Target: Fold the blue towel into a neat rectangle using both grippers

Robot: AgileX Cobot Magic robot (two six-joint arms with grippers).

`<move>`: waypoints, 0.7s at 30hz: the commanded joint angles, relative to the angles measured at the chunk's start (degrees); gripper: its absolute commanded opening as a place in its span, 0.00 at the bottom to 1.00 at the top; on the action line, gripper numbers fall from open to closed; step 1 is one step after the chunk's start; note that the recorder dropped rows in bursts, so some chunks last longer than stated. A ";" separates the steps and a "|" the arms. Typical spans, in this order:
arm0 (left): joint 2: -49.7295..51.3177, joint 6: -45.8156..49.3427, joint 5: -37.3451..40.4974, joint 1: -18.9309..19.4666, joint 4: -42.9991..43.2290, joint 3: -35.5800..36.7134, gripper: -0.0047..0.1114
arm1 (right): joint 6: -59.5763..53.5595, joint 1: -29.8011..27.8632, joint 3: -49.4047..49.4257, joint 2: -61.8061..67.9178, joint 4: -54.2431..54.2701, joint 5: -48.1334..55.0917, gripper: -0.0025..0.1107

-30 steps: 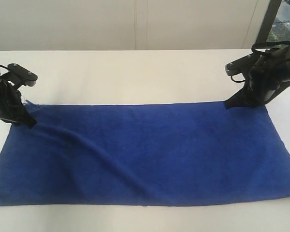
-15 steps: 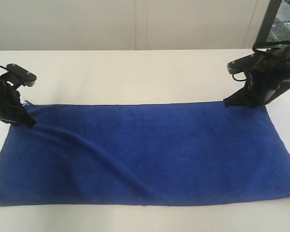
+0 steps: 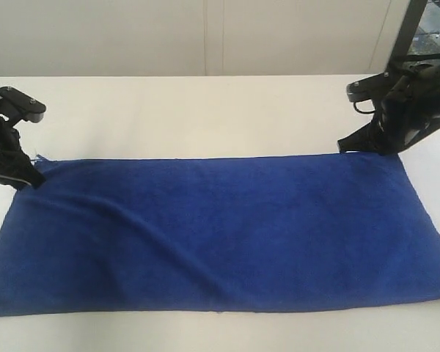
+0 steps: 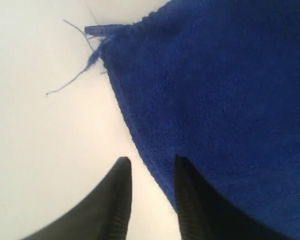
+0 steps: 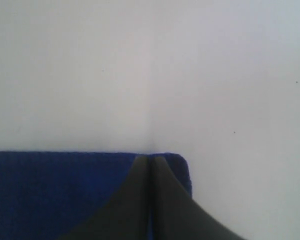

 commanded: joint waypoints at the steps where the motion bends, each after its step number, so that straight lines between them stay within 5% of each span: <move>1: -1.12 -0.18 3.76 0.06 -1.85 0.28 0.35 | 2.41 -1.29 0.22 0.84 -2.25 -1.63 0.02; 21: -11.88 11.46 18.32 -0.04 -25.00 7.69 0.35 | 2.60 -1.17 13.11 -14.55 2.03 -7.25 0.02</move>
